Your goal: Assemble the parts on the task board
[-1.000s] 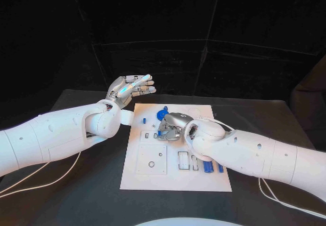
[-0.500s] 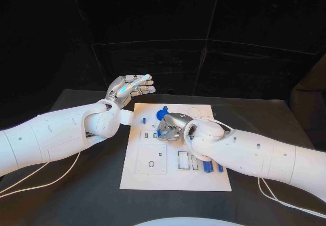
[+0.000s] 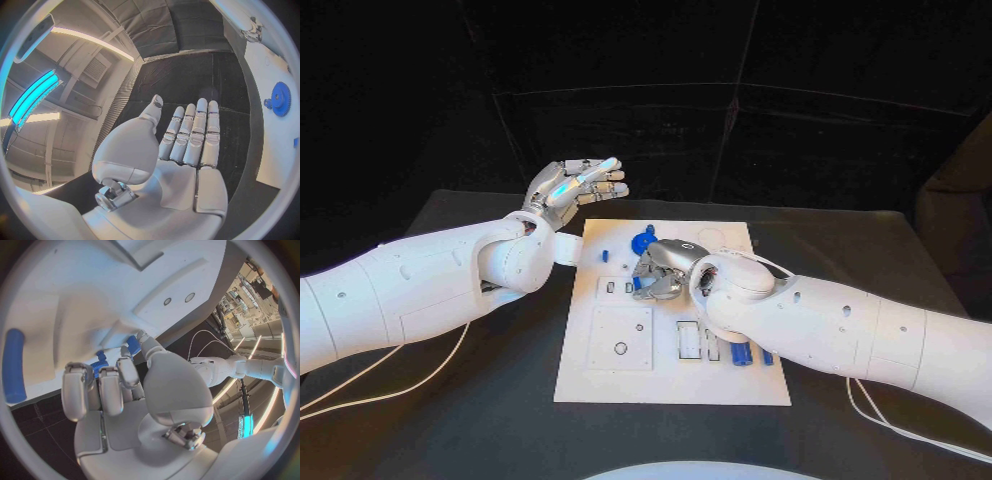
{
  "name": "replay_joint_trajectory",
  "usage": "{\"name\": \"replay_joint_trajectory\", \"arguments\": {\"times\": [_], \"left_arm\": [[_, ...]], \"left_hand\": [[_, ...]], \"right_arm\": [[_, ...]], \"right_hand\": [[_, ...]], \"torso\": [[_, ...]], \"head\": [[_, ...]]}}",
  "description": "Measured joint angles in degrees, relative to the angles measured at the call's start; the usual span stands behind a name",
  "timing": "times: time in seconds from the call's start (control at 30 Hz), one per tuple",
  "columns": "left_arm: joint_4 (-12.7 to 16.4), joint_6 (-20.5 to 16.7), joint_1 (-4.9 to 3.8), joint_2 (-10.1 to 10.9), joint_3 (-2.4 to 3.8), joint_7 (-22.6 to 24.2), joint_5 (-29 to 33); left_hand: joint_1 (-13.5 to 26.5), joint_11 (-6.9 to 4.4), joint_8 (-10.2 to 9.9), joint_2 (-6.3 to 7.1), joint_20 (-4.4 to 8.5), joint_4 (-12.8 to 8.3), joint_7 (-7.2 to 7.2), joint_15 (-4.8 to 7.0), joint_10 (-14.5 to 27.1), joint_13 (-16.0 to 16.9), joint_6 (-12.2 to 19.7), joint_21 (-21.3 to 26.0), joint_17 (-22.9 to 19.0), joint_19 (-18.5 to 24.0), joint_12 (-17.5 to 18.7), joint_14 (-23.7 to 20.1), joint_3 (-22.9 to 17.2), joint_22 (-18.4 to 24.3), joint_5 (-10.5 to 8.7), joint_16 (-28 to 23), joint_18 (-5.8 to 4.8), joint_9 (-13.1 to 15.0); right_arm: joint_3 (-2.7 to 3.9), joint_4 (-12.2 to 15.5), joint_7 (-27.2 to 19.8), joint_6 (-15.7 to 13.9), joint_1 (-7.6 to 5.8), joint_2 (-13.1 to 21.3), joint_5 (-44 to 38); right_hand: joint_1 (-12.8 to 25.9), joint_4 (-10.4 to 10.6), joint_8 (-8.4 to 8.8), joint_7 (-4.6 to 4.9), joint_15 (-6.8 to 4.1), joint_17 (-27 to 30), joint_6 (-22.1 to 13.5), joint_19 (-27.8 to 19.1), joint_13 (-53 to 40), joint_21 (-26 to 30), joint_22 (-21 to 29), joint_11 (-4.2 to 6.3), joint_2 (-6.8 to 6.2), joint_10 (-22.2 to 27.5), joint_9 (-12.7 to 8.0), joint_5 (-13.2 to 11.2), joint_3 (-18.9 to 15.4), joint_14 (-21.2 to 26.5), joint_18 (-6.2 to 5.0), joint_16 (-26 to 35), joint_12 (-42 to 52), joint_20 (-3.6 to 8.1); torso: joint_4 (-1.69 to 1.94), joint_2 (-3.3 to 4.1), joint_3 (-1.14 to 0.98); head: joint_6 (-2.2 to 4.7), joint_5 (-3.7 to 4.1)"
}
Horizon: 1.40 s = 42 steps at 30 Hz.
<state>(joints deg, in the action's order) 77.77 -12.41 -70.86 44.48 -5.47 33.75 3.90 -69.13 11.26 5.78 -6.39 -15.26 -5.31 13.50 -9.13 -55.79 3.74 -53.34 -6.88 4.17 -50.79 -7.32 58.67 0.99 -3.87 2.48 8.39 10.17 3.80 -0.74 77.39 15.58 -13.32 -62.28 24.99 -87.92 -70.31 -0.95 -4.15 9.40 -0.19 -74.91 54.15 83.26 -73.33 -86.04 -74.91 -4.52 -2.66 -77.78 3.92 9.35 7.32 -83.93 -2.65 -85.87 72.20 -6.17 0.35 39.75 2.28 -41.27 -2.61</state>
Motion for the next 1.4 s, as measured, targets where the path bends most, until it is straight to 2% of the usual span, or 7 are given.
{"name": "replay_joint_trajectory", "arguments": {"times": [0.33, 0.7, 0.77, 0.87, 0.93, 1.27, 1.4], "left_arm": [[-0.2, 0.3, 0.01, 0.1, 0.00, -0.1, -0.6], [-1.3, 2.0, 0.01, 0.7, 0.00, -2.0, -6.9], [-1.2, 2.6, 0.01, 0.9, 0.00, -3.4, -9.1], [-0.7, 3.8, -0.01, 1.7, 0.02, -7.5, -13.3], [-0.5, 5.3, -0.28, 2.0, -0.01, -11.5, -16.4], [0.1, 16.9, -2.39, 1.1, 0.00, -37.7, -35.0], [-0.8, 19.2, -3.15, -0.9, -0.07, -44.7, -39.7]], "left_hand": [[0.4, -1.05, 0.3, -0.45, 0.86, -0.2, -0.16, 1.46, -2.5, 0.0, -2.0, -0.8, 0.6, -3.7, 0.0, 4.6, -0.2, -0.4, 0.00, 1.3, 0.00, 0.1], [0.9, -7.14, 0.9, -1.39, 8.89, -0.2, -4.90, 8.85, -17.0, 2.0, -6.8, -9.7, 10.5, -23.8, -4.0, 25.0, 0.6, -4.0, 0.51, 14.8, -0.02, 0.3], [1.2, -8.20, 1.1, -1.10, 9.99, -0.2, -5.70, 10.11, -20.0, 2.9, -7.6, -11.7, 16.7, -27.0, -5.1, 25.3, 1.0, -5.0, 0.65, 22.4, -0.01, 0.5], [1.5, -9.33, 1.4, -0.80, 12.00, -0.2, -7.07, 11.85, -23.5, 5.2, -9.0, -17.9, 48.4, -32.4, -7.2, 25.2, 1.3, -8.7, 1.49, 52.3, -0.02, 1.0], [1.6, -9.69, 1.4, -1.75, 12.68, 0.2, -7.17, 12.00, -23.5, 6.7, -9.0, -29.8, 59.4, -33.2, -8.0, 25.3, 0.8, -20.4, 0.81, 62.7, -1.07, 1.3], [10.1, -10.19, 5.1, -1.74, 13.62, 10.0, -8.54, 12.65, -23.0, 18.3, -9.3, -51.2, 70.8, -33.3, -19.3, 25.3, 6.5, -41.8, 0.40, 78.1, -2.66, 4.0], [9.2, -11.81, 10.8, -1.68, 14.54, 13.2, -10.33, 13.96, -23.3, 37.7, -10.5, -55.9, 70.8, -33.2, -39.6, 25.4, 9.8, -47.2, 0.40, 81.0, -3.51, 8.2]], "right_arm": [[-0.21, 2.1, -1.1, -4.6, 0.36, 2.2, -0.6], [-0.13, 9.7, -13.0, -11.7, -1.68, 11.8, 3.6], [-0.05, 11.0, -15.1, -11.8, -2.65, 13.9, 6.1], [-0.10, 12.7, -17.1, -11.4, -5.02, 17.6, 10.6], [0.03, 12.8, -18.0, -11.0, -6.41, 19.6, 13.5], [0.02, 10.3, -19.4, -8.8, -9.56, 25.5, 25.9], [0.03, 9.2, -19.4, -7.9, -9.97, 25.9, 28.4]], "right_hand": [[0.2, 2.3, 0.54, 1.14, 0.82, 0.0, -4.8, 0.2, 1.9, 0.0, 0.0, -0.92, -1.10, 1.5, -0.2, 0.7, -3.3, 0.0, 0.00, 0.0, -1.5, -0.61], [-2.0, 2.9, 0.54, 1.56, 1.22, 0.0, -7.0, -0.6, 2.4, 0.7, 0.0, -1.31, -0.84, 1.8, -0.2, 2.1, -4.5, 0.0, 0.01, 0.6, -1.7, -1.41], [-2.3, 3.0, 0.20, 1.56, 1.22, 0.0, -7.0, -0.7, 2.6, 0.9, 0.0, -1.31, -0.59, 1.8, -0.1, 2.4, -4.7, 0.0, 0.00, 0.6, -1.7, -1.42], [-2.7, 3.0, 0.18, 1.51, 1.22, 0.0, -6.9, -0.9, 2.6, 1.0, 0.0, -1.31, -0.15, 1.8, 0.0, 2.7, -4.7, 0.0, 0.00, 0.9, -1.7, -1.56], [-3.1, 3.0, -0.17, 1.28, 1.22, 0.0, -6.5, -1.1, 2.6, 1.2, 0.0, -1.31, 0.28, 1.8, 0.0, 3.0, -4.7, 0.0, 0.01, 0.9, -1.7, -1.38], [-3.4, 3.2, -0.47, 0.97, 1.22, 0.0, -5.9, -1.6, 2.6, 1.6, 0.0, -1.10, 0.58, 2.1, 0.1, 3.8, -5.2, 0.0, 0.00, 1.2, -1.7, -1.29], [-3.4, 3.2, -0.47, 1.13, 1.22, 0.0, -5.8, -1.6, 2.7, 1.6, 0.0, -1.10, 0.58, 2.1, 0.1, 4.0, -5.3, 0.0, 0.01, 1.5, -1.7, -1.29]], "torso": [[-0.03, -0.02, -0.05], [-0.21, -0.33, -0.14], [-0.20, -0.46, -0.20], [-0.20, -0.73, -0.30], [-0.20, -1.02, -0.40], [-0.63, -2.61, -1.04], [-0.74, -3.08, -1.31]], "head": [[-0.03, -0.04], [0.63, -0.16], [0.64, -0.16], [0.68, -0.16], [0.59, -0.27], [-0.46, -1.14], [-0.76, -1.31]]}}
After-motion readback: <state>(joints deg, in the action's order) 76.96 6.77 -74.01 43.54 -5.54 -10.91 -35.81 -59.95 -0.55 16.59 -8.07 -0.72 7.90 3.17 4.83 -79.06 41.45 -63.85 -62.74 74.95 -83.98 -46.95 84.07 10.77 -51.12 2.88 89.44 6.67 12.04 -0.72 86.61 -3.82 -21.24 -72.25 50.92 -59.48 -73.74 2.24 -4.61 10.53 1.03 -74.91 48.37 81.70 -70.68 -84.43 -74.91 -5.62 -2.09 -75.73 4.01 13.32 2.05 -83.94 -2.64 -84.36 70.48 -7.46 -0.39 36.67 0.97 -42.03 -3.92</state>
